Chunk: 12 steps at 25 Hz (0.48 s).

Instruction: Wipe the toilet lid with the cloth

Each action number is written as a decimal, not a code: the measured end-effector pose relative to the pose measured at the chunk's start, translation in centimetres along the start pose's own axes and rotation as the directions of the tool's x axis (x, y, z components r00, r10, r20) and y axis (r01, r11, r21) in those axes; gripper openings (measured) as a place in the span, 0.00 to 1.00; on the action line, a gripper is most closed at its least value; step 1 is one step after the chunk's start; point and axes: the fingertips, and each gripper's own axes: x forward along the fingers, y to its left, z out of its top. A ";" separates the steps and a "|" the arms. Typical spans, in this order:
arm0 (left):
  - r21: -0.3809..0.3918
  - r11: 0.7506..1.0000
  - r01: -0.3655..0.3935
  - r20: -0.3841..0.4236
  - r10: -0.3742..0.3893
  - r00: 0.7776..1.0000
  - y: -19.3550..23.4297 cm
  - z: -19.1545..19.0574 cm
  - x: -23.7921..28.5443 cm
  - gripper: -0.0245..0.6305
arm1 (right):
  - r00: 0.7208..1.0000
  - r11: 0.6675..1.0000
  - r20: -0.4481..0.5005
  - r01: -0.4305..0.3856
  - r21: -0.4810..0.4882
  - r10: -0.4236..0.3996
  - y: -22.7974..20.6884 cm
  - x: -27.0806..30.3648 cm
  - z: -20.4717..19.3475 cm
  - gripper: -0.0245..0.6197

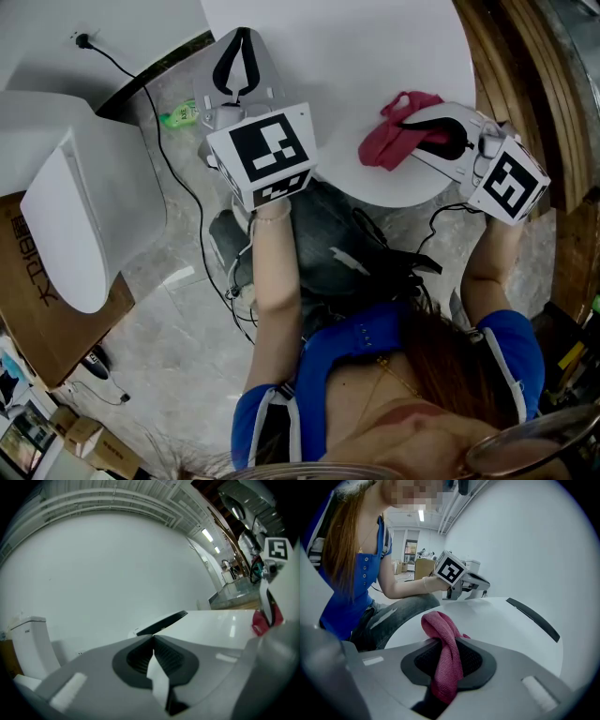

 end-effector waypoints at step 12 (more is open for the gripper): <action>0.014 1.000 -0.016 -0.021 0.016 1.000 0.7 -0.7 0.0 0.04 | 0.997 0.994 -0.001 -0.071 -0.081 0.072 1.3 2.7 2.8 0.15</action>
